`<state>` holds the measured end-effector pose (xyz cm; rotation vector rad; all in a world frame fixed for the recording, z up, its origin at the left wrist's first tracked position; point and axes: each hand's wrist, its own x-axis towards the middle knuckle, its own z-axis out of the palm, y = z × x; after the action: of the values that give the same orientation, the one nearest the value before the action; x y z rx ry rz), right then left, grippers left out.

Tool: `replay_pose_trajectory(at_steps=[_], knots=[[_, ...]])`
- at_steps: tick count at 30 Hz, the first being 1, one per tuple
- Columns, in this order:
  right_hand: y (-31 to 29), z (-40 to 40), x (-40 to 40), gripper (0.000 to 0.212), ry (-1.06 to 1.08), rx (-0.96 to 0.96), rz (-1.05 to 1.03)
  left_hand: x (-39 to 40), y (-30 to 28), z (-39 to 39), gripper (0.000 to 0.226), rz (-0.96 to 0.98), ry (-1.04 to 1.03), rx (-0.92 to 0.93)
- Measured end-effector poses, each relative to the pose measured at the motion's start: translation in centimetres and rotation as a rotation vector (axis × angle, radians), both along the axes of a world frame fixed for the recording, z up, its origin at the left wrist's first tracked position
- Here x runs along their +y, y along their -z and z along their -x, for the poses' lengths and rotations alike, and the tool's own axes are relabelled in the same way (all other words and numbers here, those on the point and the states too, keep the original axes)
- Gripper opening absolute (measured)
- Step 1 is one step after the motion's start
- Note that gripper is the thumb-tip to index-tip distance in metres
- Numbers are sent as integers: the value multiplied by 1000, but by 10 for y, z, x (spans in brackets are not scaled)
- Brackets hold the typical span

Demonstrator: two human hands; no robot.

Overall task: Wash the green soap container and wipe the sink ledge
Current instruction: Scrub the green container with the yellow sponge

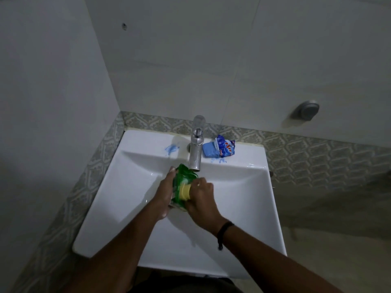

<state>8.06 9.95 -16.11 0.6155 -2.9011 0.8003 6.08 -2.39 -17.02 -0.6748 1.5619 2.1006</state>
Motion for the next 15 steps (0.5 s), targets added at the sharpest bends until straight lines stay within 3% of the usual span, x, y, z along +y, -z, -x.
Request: replay_pose_trajectory(at_steps=[3,6,8,10,12,15], knots=[[-1,-3,18,7,-224,133,-176,-1,4,-3,58,52,37,-13],[-6,15,27,6,-120,118,-320,13,8,-14,61,35,98,-59],[-6,21,17,11,124,-17,-210,21,7,-16,60,17,100,-64],[-3,20,3,15,308,-180,42,21,3,-11,54,59,77,-33],[-2,12,-3,11,295,-265,246,16,-3,-3,50,104,6,3],[-14,3,6,6,192,-368,359,8,-7,10,51,141,-66,66]])
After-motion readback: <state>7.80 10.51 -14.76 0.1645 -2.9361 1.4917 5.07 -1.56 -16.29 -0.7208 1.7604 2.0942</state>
